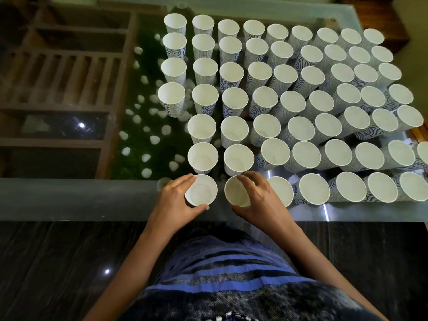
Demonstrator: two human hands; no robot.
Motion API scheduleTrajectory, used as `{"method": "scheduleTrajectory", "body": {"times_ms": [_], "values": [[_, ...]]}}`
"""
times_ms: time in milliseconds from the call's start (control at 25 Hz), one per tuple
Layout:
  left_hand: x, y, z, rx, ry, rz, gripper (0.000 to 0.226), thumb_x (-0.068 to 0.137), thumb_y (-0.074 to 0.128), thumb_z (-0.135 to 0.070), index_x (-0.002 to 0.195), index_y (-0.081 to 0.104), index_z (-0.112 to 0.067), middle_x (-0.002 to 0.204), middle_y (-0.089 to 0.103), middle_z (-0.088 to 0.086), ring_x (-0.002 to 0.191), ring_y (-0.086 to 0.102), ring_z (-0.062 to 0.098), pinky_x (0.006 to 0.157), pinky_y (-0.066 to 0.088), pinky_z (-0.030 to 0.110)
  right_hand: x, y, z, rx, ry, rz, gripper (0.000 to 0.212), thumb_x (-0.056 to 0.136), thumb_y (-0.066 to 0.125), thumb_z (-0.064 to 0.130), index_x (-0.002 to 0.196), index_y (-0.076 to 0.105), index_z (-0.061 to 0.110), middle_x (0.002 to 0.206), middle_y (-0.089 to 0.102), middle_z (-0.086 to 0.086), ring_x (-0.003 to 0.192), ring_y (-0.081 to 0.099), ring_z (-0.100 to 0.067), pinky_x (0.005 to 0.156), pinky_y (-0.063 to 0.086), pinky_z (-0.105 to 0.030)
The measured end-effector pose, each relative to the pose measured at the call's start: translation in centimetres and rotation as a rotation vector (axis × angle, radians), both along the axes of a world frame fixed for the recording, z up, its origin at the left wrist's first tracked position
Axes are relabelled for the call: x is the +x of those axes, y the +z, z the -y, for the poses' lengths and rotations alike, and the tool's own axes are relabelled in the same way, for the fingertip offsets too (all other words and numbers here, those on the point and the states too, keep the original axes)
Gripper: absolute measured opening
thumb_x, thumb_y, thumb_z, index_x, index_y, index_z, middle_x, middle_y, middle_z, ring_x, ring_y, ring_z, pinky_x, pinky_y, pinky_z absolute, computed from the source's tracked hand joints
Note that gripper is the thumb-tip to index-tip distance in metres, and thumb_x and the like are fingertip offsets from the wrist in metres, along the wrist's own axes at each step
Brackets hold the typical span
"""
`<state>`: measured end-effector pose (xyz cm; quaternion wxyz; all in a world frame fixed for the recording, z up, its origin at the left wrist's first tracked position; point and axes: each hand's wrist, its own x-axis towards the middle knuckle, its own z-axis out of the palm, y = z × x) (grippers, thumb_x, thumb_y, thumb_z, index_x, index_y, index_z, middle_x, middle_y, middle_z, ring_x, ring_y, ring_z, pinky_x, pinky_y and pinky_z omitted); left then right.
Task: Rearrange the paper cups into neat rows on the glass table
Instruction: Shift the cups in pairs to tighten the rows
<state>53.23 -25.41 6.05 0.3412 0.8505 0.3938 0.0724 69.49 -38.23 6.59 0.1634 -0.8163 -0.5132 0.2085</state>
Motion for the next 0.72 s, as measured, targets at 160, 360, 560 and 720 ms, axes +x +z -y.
{"method": "scheduleTrajectory", "body": {"times_ms": [160,360,560,720], "values": [[-0.2,-0.1,0.0,-0.003,0.000,0.027,0.078,0.053,0.088,-0.027,0.121,0.058,-0.004,0.128,0.056,0.011,0.119,0.052,0.021,0.101,0.032,0.022,0.2,-0.1,0.2,0.008,0.006,0.007,0.069,0.069,0.076,0.022,0.129,0.047,0.007,0.129,0.047,-0.016,0.114,0.048,-0.032,0.090,0.045,-0.038],[-0.2,0.0,-0.1,-0.034,-0.008,0.044,0.079,0.053,0.088,-0.027,0.122,0.057,-0.004,0.129,0.056,0.011,0.120,0.051,0.020,0.102,0.042,0.035,0.1,0.2,0.3,0.004,0.023,-0.003,0.076,0.068,0.077,0.024,0.134,0.043,0.008,0.132,0.045,-0.014,0.117,0.046,-0.030,0.093,0.042,-0.037],[-0.2,0.4,0.1,0.033,-0.017,0.066,0.077,0.051,0.089,-0.027,0.119,0.060,-0.005,0.127,0.056,0.011,0.117,0.051,0.025,0.100,0.037,0.031,1.6,1.2,1.9,-0.013,-0.012,-0.045,0.092,0.059,0.085,0.029,0.137,0.039,0.011,0.131,0.045,-0.013,0.119,0.044,-0.028,0.098,0.034,-0.030],[2.0,0.8,1.1,0.124,-0.145,0.119,0.069,0.050,0.089,-0.024,0.109,0.064,0.001,0.114,0.063,0.017,0.104,0.059,0.032,0.095,0.040,0.036,3.7,1.4,3.9,-0.054,-0.091,-0.017,0.089,0.058,0.086,0.025,0.135,0.042,0.009,0.133,0.044,-0.014,0.123,0.041,-0.029,0.103,0.031,-0.028]]}}
